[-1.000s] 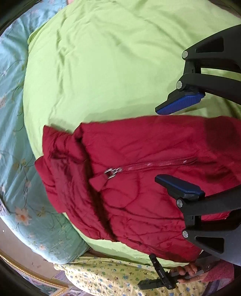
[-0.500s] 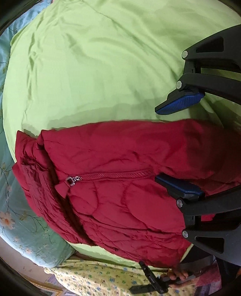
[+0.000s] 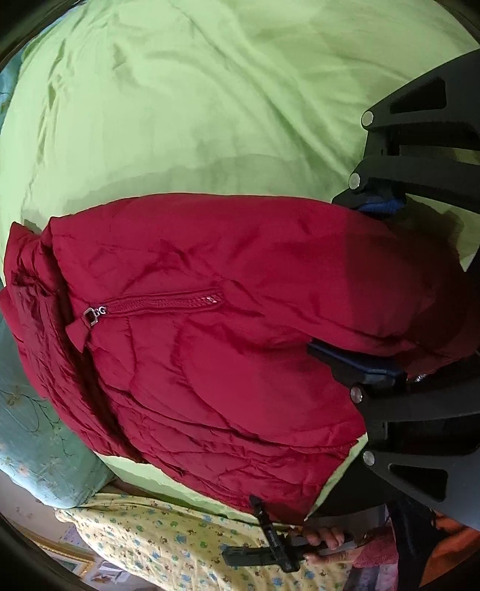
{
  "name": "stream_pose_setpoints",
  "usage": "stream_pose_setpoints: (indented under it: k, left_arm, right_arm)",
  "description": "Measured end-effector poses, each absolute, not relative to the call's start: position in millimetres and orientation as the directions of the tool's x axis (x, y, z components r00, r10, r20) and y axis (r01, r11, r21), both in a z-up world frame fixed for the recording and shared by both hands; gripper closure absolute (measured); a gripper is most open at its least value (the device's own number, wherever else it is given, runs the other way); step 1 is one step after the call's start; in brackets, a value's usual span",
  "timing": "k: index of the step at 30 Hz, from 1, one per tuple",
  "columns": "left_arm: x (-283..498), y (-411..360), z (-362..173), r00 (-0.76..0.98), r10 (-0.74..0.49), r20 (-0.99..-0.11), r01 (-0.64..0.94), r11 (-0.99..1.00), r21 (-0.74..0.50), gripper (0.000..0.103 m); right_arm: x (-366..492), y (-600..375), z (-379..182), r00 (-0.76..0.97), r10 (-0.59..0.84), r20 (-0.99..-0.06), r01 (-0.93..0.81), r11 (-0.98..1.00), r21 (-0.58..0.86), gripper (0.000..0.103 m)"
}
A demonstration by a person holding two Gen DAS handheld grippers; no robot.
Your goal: Fold large clothes
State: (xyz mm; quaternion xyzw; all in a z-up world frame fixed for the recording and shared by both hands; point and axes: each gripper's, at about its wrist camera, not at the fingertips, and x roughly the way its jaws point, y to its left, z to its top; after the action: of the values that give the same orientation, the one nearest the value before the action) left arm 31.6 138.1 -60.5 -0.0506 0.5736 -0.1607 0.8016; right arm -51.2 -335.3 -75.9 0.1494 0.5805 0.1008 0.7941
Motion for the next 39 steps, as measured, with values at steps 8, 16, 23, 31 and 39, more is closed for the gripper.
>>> stream_pose_setpoints:
  k: [8, 16, 23, 31, 39]
  left_arm:
    - [24, 133, -62, 0.272, -0.326, -0.905, 0.233, 0.935, -0.267, 0.047]
    - [16, 119, -55, 0.308, -0.313, -0.898, 0.298, 0.928, -0.222, 0.074]
    - [12, 120, -23, 0.409, -0.359, -0.839, 0.319, 0.918, -0.237, 0.088]
    - [17, 125, 11, 0.509, -0.411, -0.756, 0.317, 0.906, -0.279, 0.088]
    - [33, 134, 37, 0.574, -0.454, -0.681, 0.298, 0.891, -0.342, 0.088]
  right_arm:
    - [-54, -335, -77, 0.317, 0.362, -0.877, 0.005, 0.924, 0.383, 0.045]
    - [-56, -330, -73, 0.326, 0.381, -0.865, -0.043, 0.920, 0.390, 0.066]
    - [-55, -331, -50, 0.409, 0.436, -0.802, -0.078, 0.892, 0.445, 0.079]
    - [-50, -336, 3, 0.552, 0.458, -0.697, -0.155, 0.878, 0.453, 0.081]
    - [-37, -343, 29, 0.643, 0.466, -0.608, -0.174, 0.862, 0.476, 0.081]
